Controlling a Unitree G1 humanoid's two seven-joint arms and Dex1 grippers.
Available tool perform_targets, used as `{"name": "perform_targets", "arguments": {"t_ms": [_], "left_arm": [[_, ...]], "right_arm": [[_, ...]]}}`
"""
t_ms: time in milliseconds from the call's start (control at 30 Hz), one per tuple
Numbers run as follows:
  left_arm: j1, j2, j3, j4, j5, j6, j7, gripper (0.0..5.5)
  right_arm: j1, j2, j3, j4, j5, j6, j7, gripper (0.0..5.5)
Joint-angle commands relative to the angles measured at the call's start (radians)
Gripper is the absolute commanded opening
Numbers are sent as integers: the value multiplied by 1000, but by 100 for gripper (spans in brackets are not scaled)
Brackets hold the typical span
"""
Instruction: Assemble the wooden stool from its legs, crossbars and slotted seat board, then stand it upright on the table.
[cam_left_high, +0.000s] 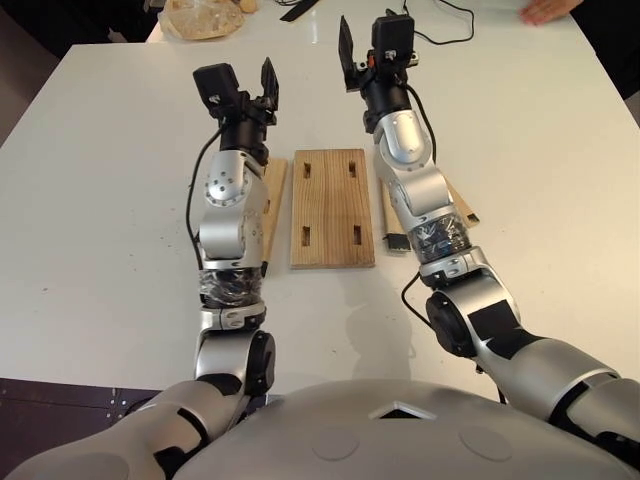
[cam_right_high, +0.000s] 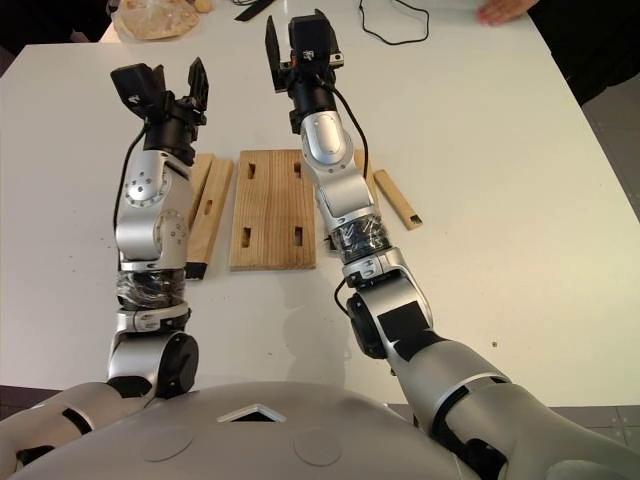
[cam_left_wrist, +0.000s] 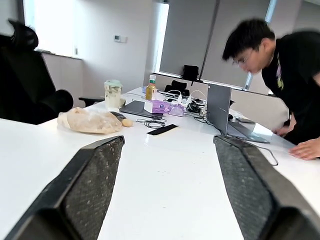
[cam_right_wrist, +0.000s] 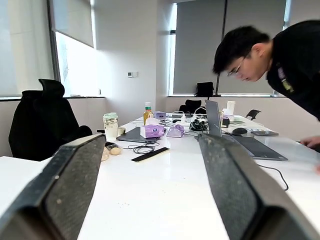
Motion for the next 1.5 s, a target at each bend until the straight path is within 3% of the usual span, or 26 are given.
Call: {"name": "perform_targets", "arguments": {"t_ms": [33, 367, 600, 700, 800, 967, 1233, 1500], "left_arm": [[-68, -58, -46, 72, 38, -45, 43, 331], [-131, -65, -50, 213, 67, -105, 72, 331], [-109, -47, -23, 114, 12, -18, 47, 331], [-6, 48, 13, -42, -82, 110, -69, 331], [177, 251, 59, -182, -141, 195, -277, 331], [363, 486, 150, -107, -148, 192, -487, 331], [482, 623, 157, 124, -140, 117, -706, 331], [504, 686, 132, 156, -146, 132, -826, 331]], "right_arm": [[20, 79, 2, -11, 1, -16, -15, 338], [31, 78, 40, -1, -4, 38, -14, 338], [21, 83, 52, -4, -12, 24, -16, 338], [81, 78, 58, -40, -8, 59, -26, 338], [111, 84, 53, -69, 31, 90, -3, 338], [118, 115, 27, -92, 80, 114, -20, 338], [108, 157, 37, -56, 97, 92, -68, 338], [124, 169, 63, -76, 97, 75, -106, 338]]}}
